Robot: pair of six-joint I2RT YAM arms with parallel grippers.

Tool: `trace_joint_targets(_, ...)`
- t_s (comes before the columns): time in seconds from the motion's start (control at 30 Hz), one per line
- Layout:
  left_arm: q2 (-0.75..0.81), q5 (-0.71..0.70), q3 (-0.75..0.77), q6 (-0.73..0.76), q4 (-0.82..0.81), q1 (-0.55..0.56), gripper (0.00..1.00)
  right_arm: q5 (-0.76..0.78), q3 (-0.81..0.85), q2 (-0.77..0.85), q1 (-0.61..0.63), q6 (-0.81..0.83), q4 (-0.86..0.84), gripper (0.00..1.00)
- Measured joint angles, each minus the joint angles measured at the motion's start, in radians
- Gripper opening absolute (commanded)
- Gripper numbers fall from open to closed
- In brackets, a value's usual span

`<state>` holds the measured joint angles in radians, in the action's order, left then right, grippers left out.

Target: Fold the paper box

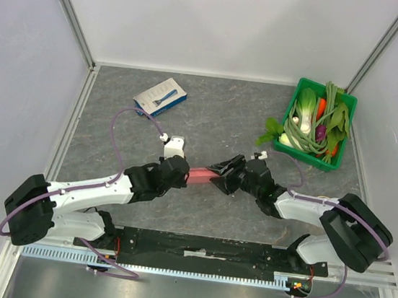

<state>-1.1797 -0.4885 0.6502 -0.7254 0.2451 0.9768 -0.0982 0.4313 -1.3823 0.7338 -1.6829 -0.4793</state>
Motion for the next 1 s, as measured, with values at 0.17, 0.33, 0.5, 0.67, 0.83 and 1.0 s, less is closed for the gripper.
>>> trace_joint_targets(0.17,-0.005,-0.013,0.005,-0.003,0.011,0.016,0.02,-0.002,-0.013,-0.065,0.0,-0.014,-0.061,0.57)
trace_joint_targets(0.33,-0.005,-0.017,0.005,-0.003,0.012,0.021,0.02,-0.003,-0.015,-0.095,0.0,-0.024,-0.115,0.52)
trace_joint_targets(0.5,0.003,0.013,0.002,-0.002,0.021,0.021,0.41,-0.002,-0.029,-0.108,0.0,-0.038,-0.163,0.46)
trace_joint_targets(0.67,0.038,0.126,-0.052,0.018,0.077,0.031,0.64,-0.003,-0.032,-0.15,0.0,-0.053,-0.231,0.44)
trace_joint_targets(0.83,0.151,0.258,-0.066,0.042,0.132,0.017,0.74,-0.006,-0.033,-0.197,0.0,-0.062,-0.303,0.43)
trace_joint_targets(1.0,0.258,0.452,-0.048,0.066,0.134,-0.146,0.75,-0.006,-0.033,-0.22,0.0,-0.063,-0.34,0.4)
